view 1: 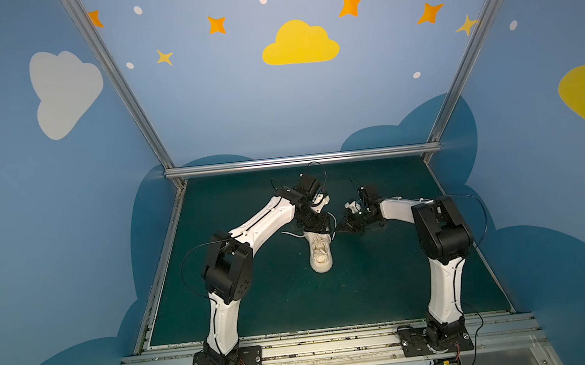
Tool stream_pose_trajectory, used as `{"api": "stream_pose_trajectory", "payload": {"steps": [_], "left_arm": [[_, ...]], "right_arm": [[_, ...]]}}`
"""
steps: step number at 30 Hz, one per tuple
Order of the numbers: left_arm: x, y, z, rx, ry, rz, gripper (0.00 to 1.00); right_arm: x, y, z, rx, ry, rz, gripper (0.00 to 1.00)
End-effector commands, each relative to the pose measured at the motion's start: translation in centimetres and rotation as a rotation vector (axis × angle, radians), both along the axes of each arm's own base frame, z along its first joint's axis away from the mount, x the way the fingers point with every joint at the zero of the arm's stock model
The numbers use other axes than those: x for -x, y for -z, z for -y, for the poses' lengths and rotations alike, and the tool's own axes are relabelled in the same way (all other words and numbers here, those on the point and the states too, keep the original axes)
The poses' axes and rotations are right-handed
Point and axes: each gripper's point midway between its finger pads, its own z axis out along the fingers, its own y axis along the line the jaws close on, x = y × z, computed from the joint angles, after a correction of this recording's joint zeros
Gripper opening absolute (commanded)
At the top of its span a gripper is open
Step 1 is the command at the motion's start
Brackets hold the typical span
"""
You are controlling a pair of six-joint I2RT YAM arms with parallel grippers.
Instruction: Tie the shoes
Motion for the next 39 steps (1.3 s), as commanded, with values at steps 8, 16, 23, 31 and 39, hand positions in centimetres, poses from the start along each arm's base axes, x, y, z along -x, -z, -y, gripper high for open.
{"api": "stream_pose_trajectory", "payload": {"steps": [8, 16, 23, 31, 39], "left_arm": [[0.1, -0.3, 0.4, 0.013, 0.007, -0.009, 0.45], [0.1, -0.1, -0.1, 0.008, -0.005, -0.007, 0.45], [0.3, -0.3, -0.3, 0.01, -0.006, -0.005, 0.45], [0.6, -0.3, -0.7, 0.007, -0.012, -0.002, 0.45], [0.5, -0.6, -1.5, 0.006, -0.024, 0.006, 0.45]], "right_arm": [[-0.6, -0.3, -1.3, -0.087, -0.022, -0.006, 0.0], [-0.1, -0.2, -1.9, -0.144, -0.038, -0.028, 0.0], [0.8, -0.3, -1.9, -0.18, -0.04, -0.052, 0.0], [2.0, -0.1, -1.9, -0.198, -0.043, -0.075, 0.0], [3.0, -1.0, -3.0, -0.241, -0.088, -0.076, 0.0]]}}
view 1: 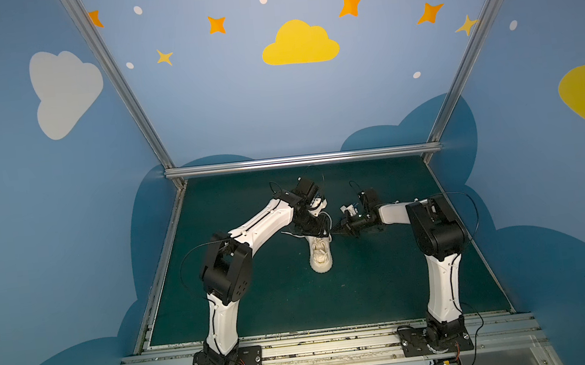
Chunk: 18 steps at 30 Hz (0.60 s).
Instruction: Tie the shoes
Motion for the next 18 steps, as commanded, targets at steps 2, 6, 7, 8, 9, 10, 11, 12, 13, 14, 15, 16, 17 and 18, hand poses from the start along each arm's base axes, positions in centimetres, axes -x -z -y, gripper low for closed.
{"api": "stream_pose_trajectory", "payload": {"steps": [2, 6, 7, 8, 9, 10, 11, 12, 13, 14, 15, 16, 17, 18], "left_arm": [[-0.1, -2.0, -0.5, 0.026, -0.007, 0.034, 0.46], [-0.1, -1.9, -0.6, 0.026, -0.008, 0.03, 0.46], [0.0, -1.9, -0.6, 0.027, -0.008, 0.03, 0.46], [0.0, -1.8, -0.6, 0.026, -0.006, 0.029, 0.46], [0.0, -1.9, -0.6, 0.027, -0.006, 0.03, 0.46], [0.0, -1.9, -0.6, 0.026, -0.007, 0.03, 0.46], [0.0, -1.9, -0.6, 0.026, -0.005, 0.03, 0.46], [0.0, -1.9, -0.6, 0.025, -0.006, 0.032, 0.45], [-0.1, -2.0, -0.7, 0.025, -0.007, 0.034, 0.46], [0.0, -2.1, -0.6, 0.026, -0.006, 0.037, 0.46], [0.0, -2.1, -0.6, 0.026, -0.006, 0.036, 0.46], [0.0, -2.1, -0.7, 0.027, -0.006, 0.036, 0.46], [0.0, -2.1, -0.6, 0.027, -0.006, 0.036, 0.46], [0.0, -2.1, -0.6, 0.028, -0.004, 0.034, 0.45]], "right_arm": [[1.8, -1.6, -1.4, -0.071, -0.053, -0.015, 0.0], [1.9, -2.4, -1.7, -0.11, -0.055, -0.011, 0.0], [1.9, -2.5, -1.7, -0.116, -0.054, -0.012, 0.0], [1.9, -2.6, -1.8, -0.122, -0.054, -0.011, 0.0], [2.0, -2.6, -1.7, -0.123, -0.054, -0.016, 0.0], [2.1, -2.7, -1.8, -0.125, -0.053, -0.016, 0.0], [2.1, -2.9, -1.7, -0.128, -0.048, -0.011, 0.0], [2.1, -3.0, -1.6, -0.129, -0.044, -0.007, 0.0], [2.1, -3.1, -1.5, -0.126, -0.039, -0.006, 0.0], [2.2, -3.2, -1.4, -0.122, -0.036, -0.005, 0.0], [2.1, -3.3, -1.3, -0.12, -0.031, -0.002, 0.0], [2.1, -3.3, -1.2, -0.116, -0.027, -0.005, 0.0], [2.0, -3.4, -1.1, -0.114, -0.022, -0.002, 0.0], [2.0, -3.4, -1.1, -0.112, -0.019, -0.003, 0.0]]}}
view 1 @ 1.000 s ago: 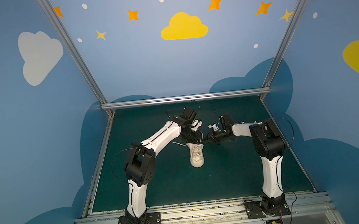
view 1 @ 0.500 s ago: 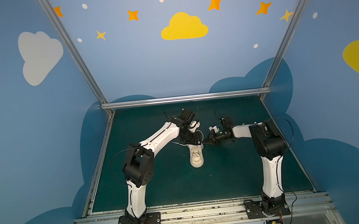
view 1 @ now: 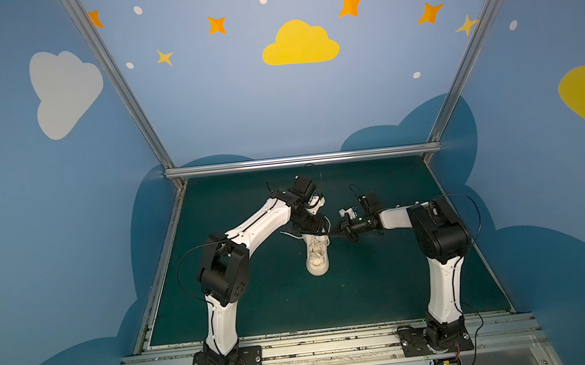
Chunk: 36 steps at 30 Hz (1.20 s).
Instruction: Tie the shoes
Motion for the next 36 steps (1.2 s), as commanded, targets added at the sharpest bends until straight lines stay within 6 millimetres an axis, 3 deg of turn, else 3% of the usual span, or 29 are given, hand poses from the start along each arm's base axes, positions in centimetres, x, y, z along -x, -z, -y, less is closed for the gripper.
{"api": "stream_pose_trajectory", "payload": {"steps": [1, 21, 36], "left_arm": [[0.4, -1.5, -0.3, 0.019, 0.006, 0.022, 0.45], [1.1, -1.6, -0.7, 0.027, 0.002, 0.018, 0.44], [0.8, -0.3, -0.6, 0.059, -0.025, -0.007, 0.37]], "right_arm": [[0.2, -2.0, -0.4, -0.029, -0.012, 0.031, 0.0], [0.1, -3.7, -2.2, -0.172, -0.014, 0.031, 0.0], [0.8, -4.3, -3.0, -0.198, -0.028, 0.031, 0.0]]}}
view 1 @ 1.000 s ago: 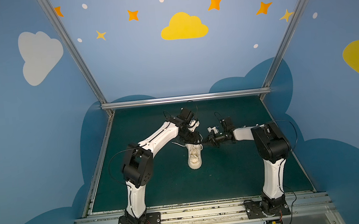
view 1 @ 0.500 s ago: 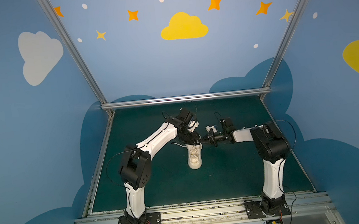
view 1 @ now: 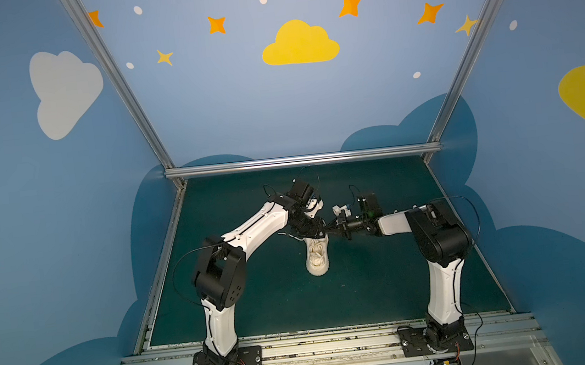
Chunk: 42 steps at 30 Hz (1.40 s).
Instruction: Tie the shoes
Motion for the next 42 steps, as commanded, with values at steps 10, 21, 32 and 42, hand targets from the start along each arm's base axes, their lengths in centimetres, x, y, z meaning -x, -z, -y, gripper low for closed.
{"api": "stream_pose_trajectory", "payload": {"steps": [10, 21, 32, 42], "left_arm": [[-0.6, 0.5, -0.2, 0.039, -0.032, -0.021, 0.34], [-0.6, 2.0, 0.1, 0.044, -0.037, -0.05, 0.32], [-0.6, 3.3, 0.1, 0.038, -0.048, -0.073, 0.28], [-0.5, 3.7, -0.3, 0.022, -0.059, -0.076, 0.26]], "right_arm": [[0.4, -1.2, -0.4, -0.034, -0.021, 0.02, 0.0], [0.5, -1.2, -0.4, -0.04, -0.022, 0.016, 0.0], [0.6, -1.3, -0.5, -0.043, -0.026, 0.016, 0.0], [0.6, -1.6, -0.5, -0.047, -0.027, 0.022, 0.0]]}}
